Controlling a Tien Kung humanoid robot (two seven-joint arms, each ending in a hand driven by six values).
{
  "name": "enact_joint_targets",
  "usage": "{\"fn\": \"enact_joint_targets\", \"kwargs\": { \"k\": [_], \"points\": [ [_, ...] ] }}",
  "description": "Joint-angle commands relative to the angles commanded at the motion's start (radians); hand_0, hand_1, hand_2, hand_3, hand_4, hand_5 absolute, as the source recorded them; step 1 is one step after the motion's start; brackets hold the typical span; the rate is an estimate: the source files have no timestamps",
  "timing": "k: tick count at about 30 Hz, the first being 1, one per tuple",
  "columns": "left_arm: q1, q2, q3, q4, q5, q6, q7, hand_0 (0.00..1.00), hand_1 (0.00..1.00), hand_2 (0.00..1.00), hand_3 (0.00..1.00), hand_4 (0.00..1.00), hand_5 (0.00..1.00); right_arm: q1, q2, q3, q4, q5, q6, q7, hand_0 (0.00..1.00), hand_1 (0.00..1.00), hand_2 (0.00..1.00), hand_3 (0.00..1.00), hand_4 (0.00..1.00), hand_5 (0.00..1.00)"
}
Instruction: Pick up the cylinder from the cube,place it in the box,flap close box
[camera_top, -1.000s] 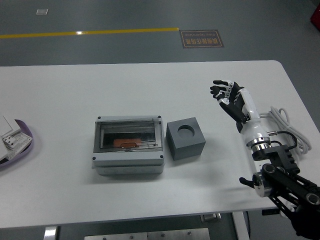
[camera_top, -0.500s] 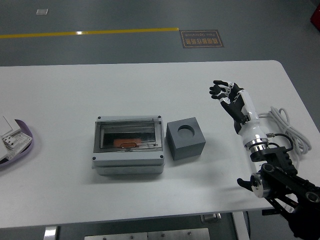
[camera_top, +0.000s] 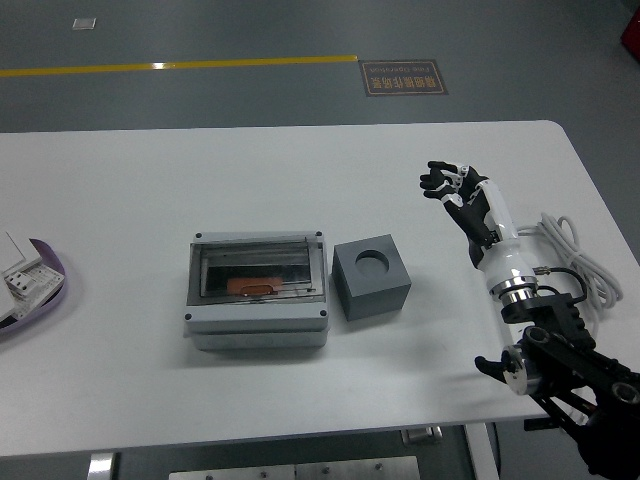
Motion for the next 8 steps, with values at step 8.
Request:
{"fn": "enact_joint_targets", "kwargs": {
  "k": [8],
  "points": [
    [0.003,0.0,-0.006,0.001,0.014,0.001,0.003,0.51,0.549,0.556,0.596,0.711,0.162,-0.002,-0.002,0.003,-0.001,0.008,0.009,0.01,0.668,0.621,0.589,0.626,0.759,0.5]
  ]
}}
